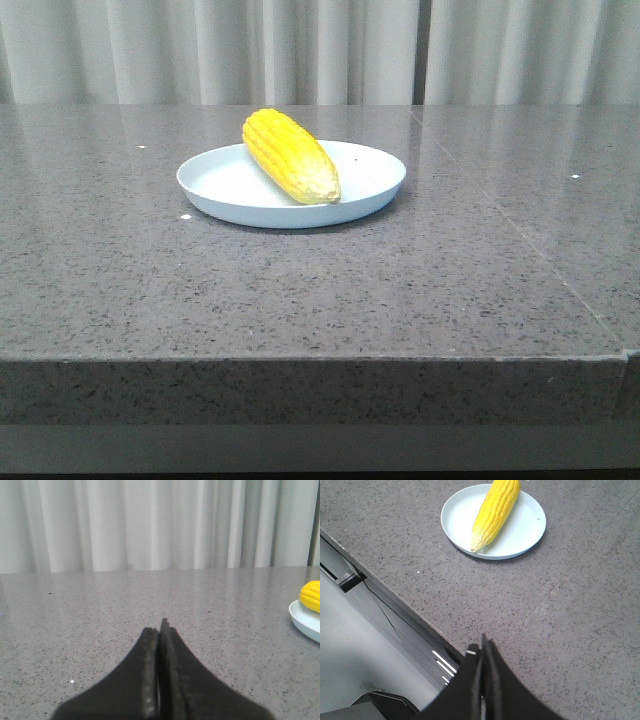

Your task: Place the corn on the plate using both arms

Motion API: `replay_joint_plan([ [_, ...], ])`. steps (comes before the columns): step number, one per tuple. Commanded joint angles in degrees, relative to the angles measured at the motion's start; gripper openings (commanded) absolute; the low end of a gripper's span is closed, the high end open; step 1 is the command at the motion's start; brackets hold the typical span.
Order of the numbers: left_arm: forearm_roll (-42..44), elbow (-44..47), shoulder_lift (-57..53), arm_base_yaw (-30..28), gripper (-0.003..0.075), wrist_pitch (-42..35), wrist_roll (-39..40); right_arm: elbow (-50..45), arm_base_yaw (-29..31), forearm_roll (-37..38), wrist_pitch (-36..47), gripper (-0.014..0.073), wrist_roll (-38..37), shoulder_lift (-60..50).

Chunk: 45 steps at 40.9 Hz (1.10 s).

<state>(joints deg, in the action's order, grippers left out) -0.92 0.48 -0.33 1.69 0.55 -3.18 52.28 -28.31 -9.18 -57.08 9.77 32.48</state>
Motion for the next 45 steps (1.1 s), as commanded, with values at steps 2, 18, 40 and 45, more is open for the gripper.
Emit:
replay_joint_plan([
  [2,-0.1,1.3,-1.0,0.2,-0.002,-4.4,-0.2,-0.9,2.2,-0.8,5.1,-0.0069,0.3,-2.0],
  [18,-0.1,1.3,-1.0,0.2,-0.002,-4.4,-0.2,-33.4,24.0,-0.7,41.5,-0.0069,0.3,-26.8],
  [40,-0.1,1.3,-0.9,0.2,-0.002,-4.4,-0.2,-52.6,27.2,-2.2,58.5,-0.0069,0.3,-34.1],
  [45,-0.1,1.3,-0.9,0.2,-0.002,-4.4,-0.2,-52.6,27.2,-2.2,58.8,-0.0069,0.3,-34.1],
])
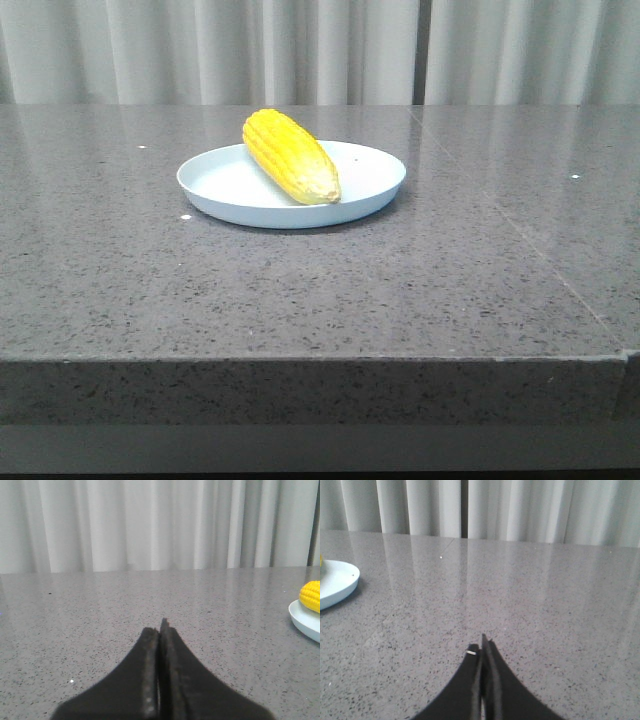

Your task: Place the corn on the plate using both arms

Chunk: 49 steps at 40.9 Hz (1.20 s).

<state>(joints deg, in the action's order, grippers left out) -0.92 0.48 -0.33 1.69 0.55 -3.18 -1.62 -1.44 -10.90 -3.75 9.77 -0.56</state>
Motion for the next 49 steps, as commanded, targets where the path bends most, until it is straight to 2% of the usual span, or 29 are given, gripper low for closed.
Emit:
replay_joint_plan([
  [1,-0.1,1.3,-0.9,0.2,-0.002,-4.4,-0.2,1.3,0.3,-0.5,5.5,-0.0069,0.3,-1.1],
  [15,-0.1,1.3,-0.9,0.2,-0.002,-4.4,-0.2,1.3,0.3,-0.7,7.3,-0.0069,0.0,-1.0],
  [27,-0.1,1.3,-0.9,0.2,-0.002,-4.4,-0.2,1.3,0.3,5.4,11.1,-0.0069,-10.8,-1.0],
  [32,-0.1,1.3,-0.9,0.2,-0.002,-4.4,-0.2,1.3,0.3,8.7,11.0,-0.0069,-11.0,-1.0],
  [49,-0.1,1.3,-0.9,0.2,-0.002,-4.4,-0.2,1.3,2.9,8.5,11.0,-0.0069,-11.0,-1.0],
])
